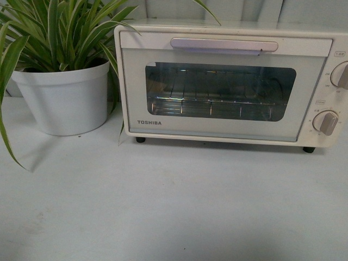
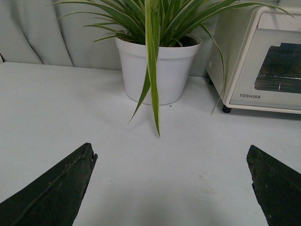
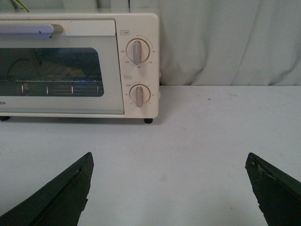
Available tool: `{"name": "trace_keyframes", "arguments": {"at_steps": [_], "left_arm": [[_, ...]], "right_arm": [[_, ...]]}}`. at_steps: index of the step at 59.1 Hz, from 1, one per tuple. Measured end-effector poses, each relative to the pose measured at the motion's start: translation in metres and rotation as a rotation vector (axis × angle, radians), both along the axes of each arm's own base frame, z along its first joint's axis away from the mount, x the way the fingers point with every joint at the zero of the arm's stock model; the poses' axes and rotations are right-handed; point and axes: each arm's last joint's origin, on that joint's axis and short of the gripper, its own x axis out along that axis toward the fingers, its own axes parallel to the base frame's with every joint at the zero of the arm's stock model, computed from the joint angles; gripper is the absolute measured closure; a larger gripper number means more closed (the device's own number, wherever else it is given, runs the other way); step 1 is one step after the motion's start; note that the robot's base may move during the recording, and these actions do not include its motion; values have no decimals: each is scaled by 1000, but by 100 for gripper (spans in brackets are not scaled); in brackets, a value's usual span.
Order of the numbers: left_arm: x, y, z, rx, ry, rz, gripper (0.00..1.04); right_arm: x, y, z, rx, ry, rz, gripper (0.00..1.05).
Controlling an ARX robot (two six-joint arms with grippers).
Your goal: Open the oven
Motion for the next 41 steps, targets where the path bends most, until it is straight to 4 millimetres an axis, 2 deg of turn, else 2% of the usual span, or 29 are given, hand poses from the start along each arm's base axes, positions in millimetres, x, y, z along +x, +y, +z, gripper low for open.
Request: {"name": "trace_keyframes", "arguments": {"at_steps": [41], "left_arm": [[0, 0, 0, 0, 0, 0, 6]], "right_arm": [[0, 0, 0, 0, 0, 0, 9]]}}
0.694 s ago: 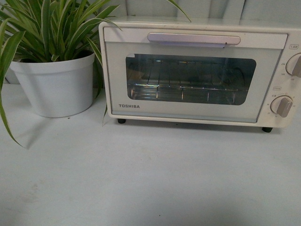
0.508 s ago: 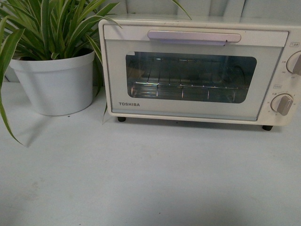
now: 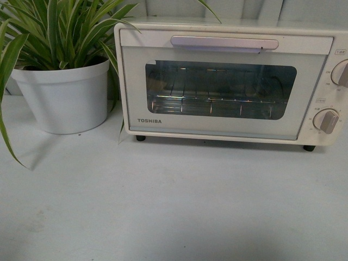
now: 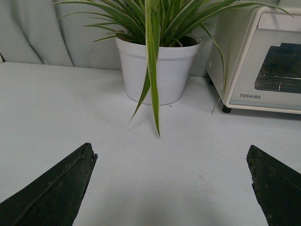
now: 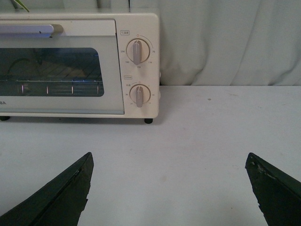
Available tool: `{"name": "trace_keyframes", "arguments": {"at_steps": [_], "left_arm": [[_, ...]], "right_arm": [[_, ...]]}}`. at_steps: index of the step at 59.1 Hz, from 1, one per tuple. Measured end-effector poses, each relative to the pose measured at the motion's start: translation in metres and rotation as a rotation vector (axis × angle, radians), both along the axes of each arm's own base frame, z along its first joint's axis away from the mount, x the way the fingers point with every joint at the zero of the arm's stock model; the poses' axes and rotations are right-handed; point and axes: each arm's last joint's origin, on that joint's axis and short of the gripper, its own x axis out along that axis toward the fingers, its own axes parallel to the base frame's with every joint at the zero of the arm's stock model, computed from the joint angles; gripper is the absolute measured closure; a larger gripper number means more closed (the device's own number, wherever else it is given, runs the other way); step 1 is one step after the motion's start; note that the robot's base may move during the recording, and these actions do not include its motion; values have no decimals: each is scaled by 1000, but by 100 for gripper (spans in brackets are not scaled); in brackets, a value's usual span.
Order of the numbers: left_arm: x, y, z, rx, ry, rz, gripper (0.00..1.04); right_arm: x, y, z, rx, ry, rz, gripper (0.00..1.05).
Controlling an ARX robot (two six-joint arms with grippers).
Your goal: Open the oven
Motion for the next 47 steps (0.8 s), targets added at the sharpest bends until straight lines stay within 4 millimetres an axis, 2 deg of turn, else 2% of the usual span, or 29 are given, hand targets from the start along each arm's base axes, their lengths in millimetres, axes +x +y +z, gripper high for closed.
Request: {"name": "trace_keyframes", "arguments": {"at_steps": [13, 18, 22, 33, 36, 42, 47], "left_arm": [[0, 0, 0, -3, 3, 11, 6], [4, -4, -1, -132, 54, 182, 6], [11, -12, 6, -268, 81, 174, 6], [42, -39, 12, -571, 200, 40, 6], [56, -53, 11, -674, 256, -16, 6], [75, -69, 6, -791, 314, -35, 6], [98, -87, -7, -904, 383, -33, 6]], "right_arm": [[0, 0, 0, 0, 0, 0, 9], [0, 0, 0, 0, 0, 0, 9], [0, 0, 0, 0, 0, 0, 9], [0, 0, 0, 0, 0, 0, 9], [0, 0, 0, 0, 0, 0, 9], [0, 0, 0, 0, 0, 0, 9], [0, 0, 0, 0, 0, 0, 9]]}}
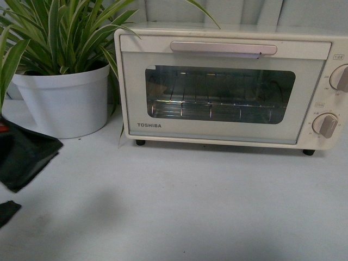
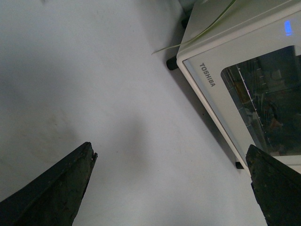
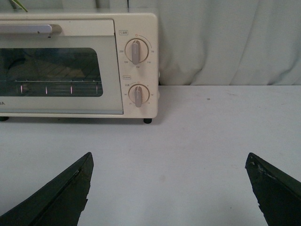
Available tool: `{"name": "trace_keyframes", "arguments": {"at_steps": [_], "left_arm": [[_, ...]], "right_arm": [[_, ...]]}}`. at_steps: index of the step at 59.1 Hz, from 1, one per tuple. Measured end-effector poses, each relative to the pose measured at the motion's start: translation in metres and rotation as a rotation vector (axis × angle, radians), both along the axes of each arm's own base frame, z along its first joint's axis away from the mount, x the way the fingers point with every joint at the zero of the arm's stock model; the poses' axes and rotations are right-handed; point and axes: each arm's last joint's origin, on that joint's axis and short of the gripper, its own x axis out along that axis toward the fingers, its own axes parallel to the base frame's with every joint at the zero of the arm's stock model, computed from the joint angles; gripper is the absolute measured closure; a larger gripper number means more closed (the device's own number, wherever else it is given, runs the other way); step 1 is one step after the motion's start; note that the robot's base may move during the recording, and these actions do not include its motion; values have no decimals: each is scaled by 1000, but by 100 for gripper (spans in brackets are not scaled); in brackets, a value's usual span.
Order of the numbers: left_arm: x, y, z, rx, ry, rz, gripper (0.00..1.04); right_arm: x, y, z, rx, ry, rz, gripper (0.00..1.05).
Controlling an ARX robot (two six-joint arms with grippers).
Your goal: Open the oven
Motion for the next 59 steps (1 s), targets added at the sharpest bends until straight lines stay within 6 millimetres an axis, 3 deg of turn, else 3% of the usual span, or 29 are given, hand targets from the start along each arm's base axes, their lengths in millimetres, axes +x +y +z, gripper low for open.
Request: {"name": "trace_keyframes", "arguments": {"at_steps": [15, 29, 59], "left_arm": [[29, -24, -22, -133, 91, 14, 6], [46, -39, -24, -175, 101, 10, 7], [55, -52, -23, -212, 112, -1, 7]], "right_arm": [[0, 0, 0, 0, 0, 0, 9], [0, 0, 0, 0, 0, 0, 9], [0, 0, 0, 0, 0, 0, 9]]}}
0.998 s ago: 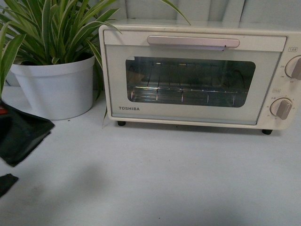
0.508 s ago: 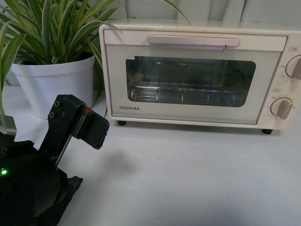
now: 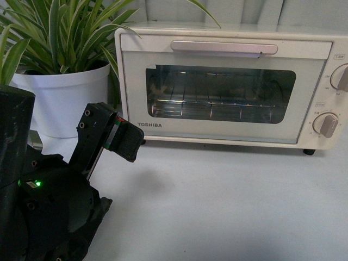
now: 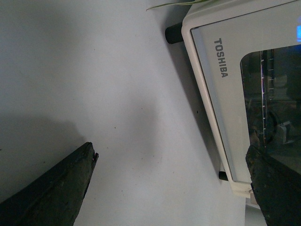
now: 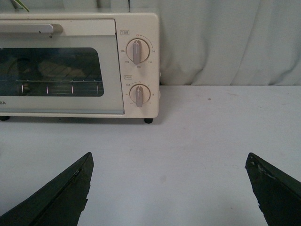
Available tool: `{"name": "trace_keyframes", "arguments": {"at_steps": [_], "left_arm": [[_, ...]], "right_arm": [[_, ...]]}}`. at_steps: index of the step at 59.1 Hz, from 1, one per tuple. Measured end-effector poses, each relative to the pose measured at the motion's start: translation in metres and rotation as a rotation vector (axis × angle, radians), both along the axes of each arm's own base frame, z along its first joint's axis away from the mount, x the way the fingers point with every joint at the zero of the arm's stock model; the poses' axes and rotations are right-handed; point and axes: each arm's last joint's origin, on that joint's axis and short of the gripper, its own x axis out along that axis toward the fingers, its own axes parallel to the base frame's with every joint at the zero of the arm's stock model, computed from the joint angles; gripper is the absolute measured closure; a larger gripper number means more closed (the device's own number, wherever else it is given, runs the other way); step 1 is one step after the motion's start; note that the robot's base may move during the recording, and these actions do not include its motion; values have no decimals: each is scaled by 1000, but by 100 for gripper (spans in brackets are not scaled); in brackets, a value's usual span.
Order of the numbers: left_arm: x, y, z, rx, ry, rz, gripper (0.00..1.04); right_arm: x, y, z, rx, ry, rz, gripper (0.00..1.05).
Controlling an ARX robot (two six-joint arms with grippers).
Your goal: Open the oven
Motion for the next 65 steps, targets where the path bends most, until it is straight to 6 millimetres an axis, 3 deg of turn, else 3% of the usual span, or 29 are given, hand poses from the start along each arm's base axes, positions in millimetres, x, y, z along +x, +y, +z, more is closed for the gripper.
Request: {"name": "trace_keyframes", "arguments": {"at_steps": [9, 18, 27, 35, 52, 65], "left_arm": [[0, 0, 0, -3, 1, 2, 7], [1, 0, 0, -10, 4, 2, 7], [1, 0, 0, -10, 5, 3, 7], [2, -2, 1, -16, 6, 2, 7], [3, -2, 1, -17, 6, 0, 7], [3, -2, 1, -17, 6, -2, 7]], "right_arm": [[3, 0, 0, 17, 90, 131, 9], [25, 1, 30, 51, 119, 141, 9], [65, 11, 70, 105, 142, 142, 9], [109, 28, 92, 131, 189, 115, 9], [176, 70, 119, 207, 315, 126, 9], [207, 89, 124, 248, 356, 90, 9]]}}
